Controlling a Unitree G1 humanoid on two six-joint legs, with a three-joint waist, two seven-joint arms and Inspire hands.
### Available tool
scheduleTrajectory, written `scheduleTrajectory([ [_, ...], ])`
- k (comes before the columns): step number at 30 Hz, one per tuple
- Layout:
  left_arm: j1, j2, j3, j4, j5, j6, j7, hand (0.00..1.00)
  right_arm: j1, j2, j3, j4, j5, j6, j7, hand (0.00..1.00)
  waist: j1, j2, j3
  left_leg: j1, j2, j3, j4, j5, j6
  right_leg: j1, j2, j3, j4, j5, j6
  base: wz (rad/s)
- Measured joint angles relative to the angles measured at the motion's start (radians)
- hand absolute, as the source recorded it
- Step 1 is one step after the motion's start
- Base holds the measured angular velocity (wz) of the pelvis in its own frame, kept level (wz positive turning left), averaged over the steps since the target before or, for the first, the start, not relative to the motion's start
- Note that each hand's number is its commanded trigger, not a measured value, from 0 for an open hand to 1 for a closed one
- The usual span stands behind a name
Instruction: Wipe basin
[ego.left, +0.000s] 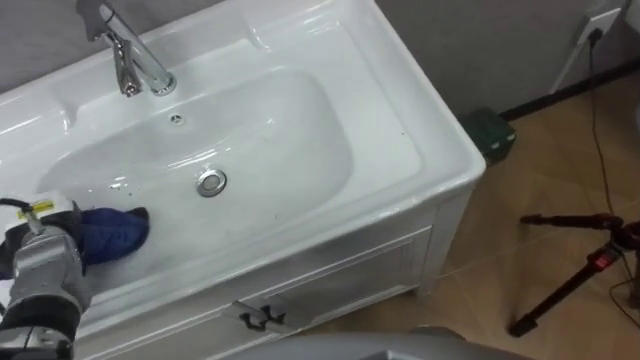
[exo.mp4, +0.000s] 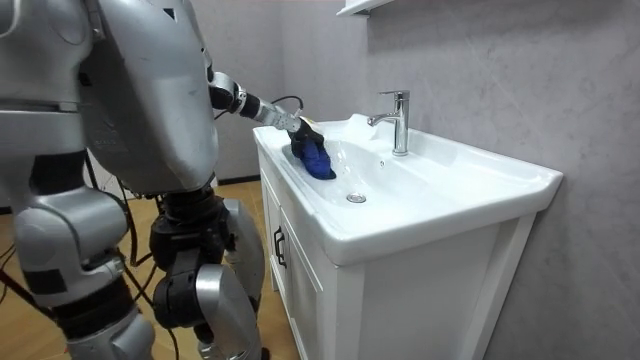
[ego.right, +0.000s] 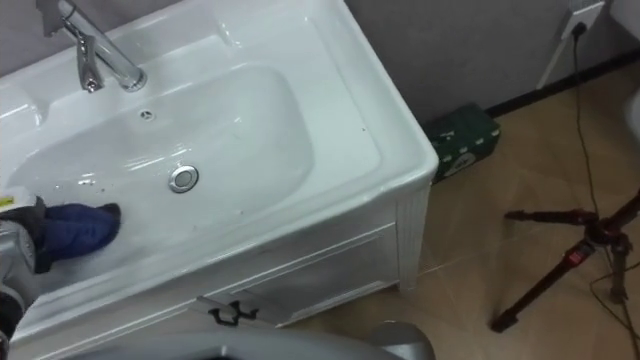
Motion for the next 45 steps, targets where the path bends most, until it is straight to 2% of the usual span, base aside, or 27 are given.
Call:
scheduleTrajectory([
  [3,0.020,-0.009,0.022,-0.069,-0.033,-0.007,0.035,1.00,0.010,-0.004,-0.001,-0.023,0.002,-0.025,0.002,0.00,0.024,-0.003,0.0005,0.004,-0.003,-0.011,-0.013,0.003,-0.004,0.003,0.000,-0.007,-0.002,0.000,0.001,0.15],
  [5,0.022,-0.009,0.043,-0.094,-0.054,-0.009,0.051,1.00,0.015,-0.011,-0.002,-0.036,0.003,-0.039,0.003,0.00,0.026,-0.009,0.0014,0.002,-0.008,-0.031,-0.020,0.004,-0.006,0.007,-0.002,-0.021,-0.006,-0.001,0.002,0.20],
  [6,0.023,-0.009,0.049,-0.104,-0.064,-0.011,0.058,1.00,0.015,-0.013,-0.001,-0.040,0.005,-0.043,0.003,0.00,0.030,-0.005,-0.0011,0.002,-0.008,-0.032,-0.020,0.004,-0.006,0.009,-0.002,-0.023,-0.008,-0.001,0.002,0.10],
  [7,0.024,-0.009,0.057,-0.137,-0.071,-0.012,0.077,1.00,0.021,-0.015,0.000,-0.041,0.011,-0.052,0.003,0.00,0.048,-0.012,0.0038,0.005,-0.008,-0.035,-0.017,0.004,-0.006,0.016,-0.002,-0.026,-0.012,-0.001,0.003,0.08],
  [9,0.039,-0.010,0.072,-0.195,-0.072,-0.016,0.097,1.00,0.033,-0.013,0.008,-0.042,0.016,-0.055,0.006,0.00,0.058,-0.018,0.0049,0.002,-0.012,-0.053,-0.016,0.004,-0.006,0.018,-0.002,-0.032,-0.014,-0.002,0.005,0.12],
  [12,0.065,-0.014,0.088,-0.307,-0.079,-0.031,0.163,1.00,0.043,-0.012,0.030,-0.041,0.024,-0.074,0.006,0.00,0.060,-0.026,0.0082,-0.016,-0.014,-0.064,-0.008,0.004,-0.007,0.015,-0.005,-0.048,-0.014,-0.004,0.009,0.24],
  [17,0.066,-0.017,0.092,-0.393,-0.078,-0.060,0.277,1.00,0.059,0.007,0.075,-0.027,0.020,-0.094,0.017,0.00,0.071,-0.024,0.0102,-0.005,-0.017,-0.064,-0.020,0.005,-0.008,0.025,-0.006,-0.051,-0.021,0.000,0.014,0.04],
  [19,0.066,-0.030,0.096,-0.452,-0.078,-0.070,0.296,1.00,0.065,0.021,0.079,-0.032,0.020,-0.097,0.029,0.00,0.070,-0.024,0.0118,-0.001,-0.017,-0.066,-0.021,0.006,-0.009,0.038,-0.004,-0.058,-0.034,0.003,0.016,0.06],
  [21,0.066,-0.031,0.097,-0.501,-0.078,-0.094,0.341,1.00,0.073,0.027,0.081,-0.033,0.022,-0.108,0.035,0.00,0.071,-0.025,0.0146,0.000,-0.017,-0.066,-0.023,0.006,-0.009,0.044,0.000,-0.060,-0.049,0.011,0.018,0.00],
  [25,0.066,-0.031,0.098,-0.559,-0.078,-0.113,0.387,1.00,0.082,0.027,0.100,-0.034,0.022,-0.115,0.050,0.00,0.061,-0.023,0.0153,0.023,-0.019,-0.064,-0.036,0.006,-0.009,0.067,0.003,-0.059,-0.069,0.016,0.022,0.00],
  [30,0.066,-0.032,0.098,-0.575,-0.078,-0.118,0.394,1.00,0.087,0.027,0.119,-0.034,0.018,-0.117,0.073,0.00,0.042,-0.022,0.0159,0.040,-0.022,-0.061,-0.044,0.006,-0.008,0.088,0.005,-0.058,-0.086,0.019,0.027,0.00],
  [39,0.066,-0.032,0.102,-0.587,-0.079,-0.120,0.396,1.00,0.097,0.027,0.118,-0.042,0.022,-0.113,0.094,0.00,0.050,-0.016,0.0147,0.065,-0.028,-0.058,-0.078,0.006,-0.008,0.097,0.005,-0.049,-0.095,0.020,0.033,-0.01],
  [45,0.081,-0.032,0.138,-0.585,-0.088,-0.121,0.474,1.00,0.095,0.032,0.118,-0.053,0.023,-0.098,0.092,0.00,0.059,-0.022,0.0139,0.066,-0.032,-0.064,-0.086,0.006,-0.008,0.095,0.003,-0.049,-0.094,0.017,0.037,-0.01],
])
